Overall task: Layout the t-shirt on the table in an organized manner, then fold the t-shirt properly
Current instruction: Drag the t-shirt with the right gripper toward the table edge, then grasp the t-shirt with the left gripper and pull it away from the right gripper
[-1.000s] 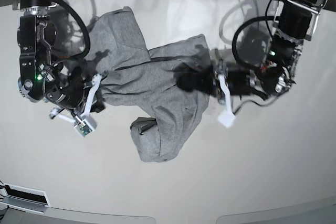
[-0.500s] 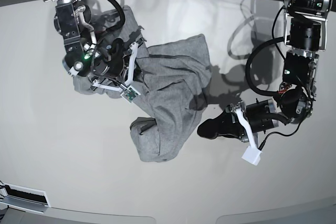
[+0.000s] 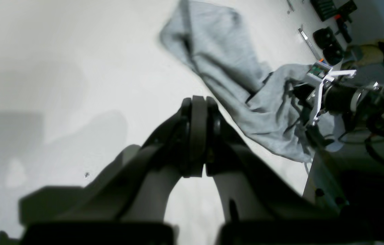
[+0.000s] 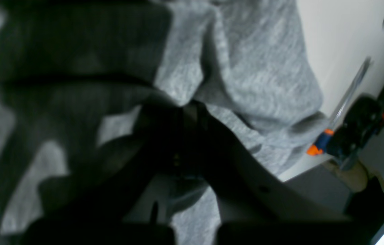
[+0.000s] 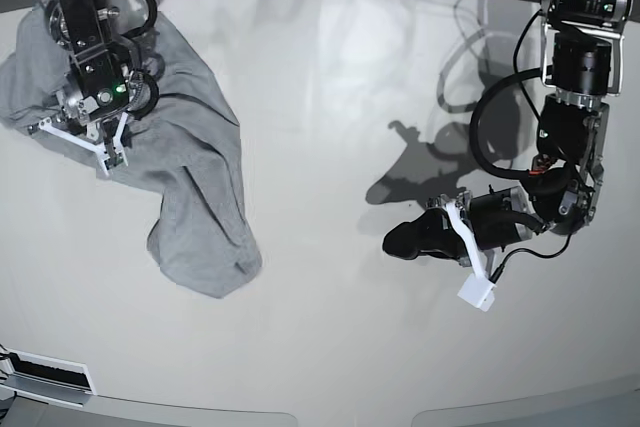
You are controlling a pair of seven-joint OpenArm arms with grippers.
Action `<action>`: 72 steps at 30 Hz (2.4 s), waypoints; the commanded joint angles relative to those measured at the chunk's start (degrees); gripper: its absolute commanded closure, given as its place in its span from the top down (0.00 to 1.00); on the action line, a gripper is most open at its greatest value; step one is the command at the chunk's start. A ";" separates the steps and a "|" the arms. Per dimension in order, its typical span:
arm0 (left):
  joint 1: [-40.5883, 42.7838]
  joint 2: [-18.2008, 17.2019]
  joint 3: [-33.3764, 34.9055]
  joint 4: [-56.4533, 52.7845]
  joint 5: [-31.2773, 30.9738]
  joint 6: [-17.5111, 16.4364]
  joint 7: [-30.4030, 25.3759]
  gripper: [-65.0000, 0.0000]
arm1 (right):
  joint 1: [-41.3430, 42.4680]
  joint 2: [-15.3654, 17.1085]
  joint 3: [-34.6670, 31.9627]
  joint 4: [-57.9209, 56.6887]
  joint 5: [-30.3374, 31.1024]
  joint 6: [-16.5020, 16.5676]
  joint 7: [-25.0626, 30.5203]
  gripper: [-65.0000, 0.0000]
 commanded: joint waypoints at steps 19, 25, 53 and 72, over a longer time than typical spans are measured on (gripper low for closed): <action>-0.13 -4.17 -0.44 0.90 0.46 -0.52 -0.81 0.00 | 16.92 -7.67 0.17 -4.11 16.72 7.87 20.57 0.00; 0.50 -7.96 -0.44 0.90 -0.37 -0.52 -0.83 0.00 | 27.32 -11.85 0.17 -23.58 10.62 -1.90 20.46 0.00; 0.81 -5.11 -0.31 0.79 -0.33 -0.52 -0.48 0.00 | 31.65 -27.17 6.97 2.10 43.08 43.34 -5.44 0.00; 0.46 1.77 11.50 0.76 7.82 -0.52 -7.23 0.00 | 7.67 -4.28 27.78 4.28 63.89 44.56 -12.98 0.00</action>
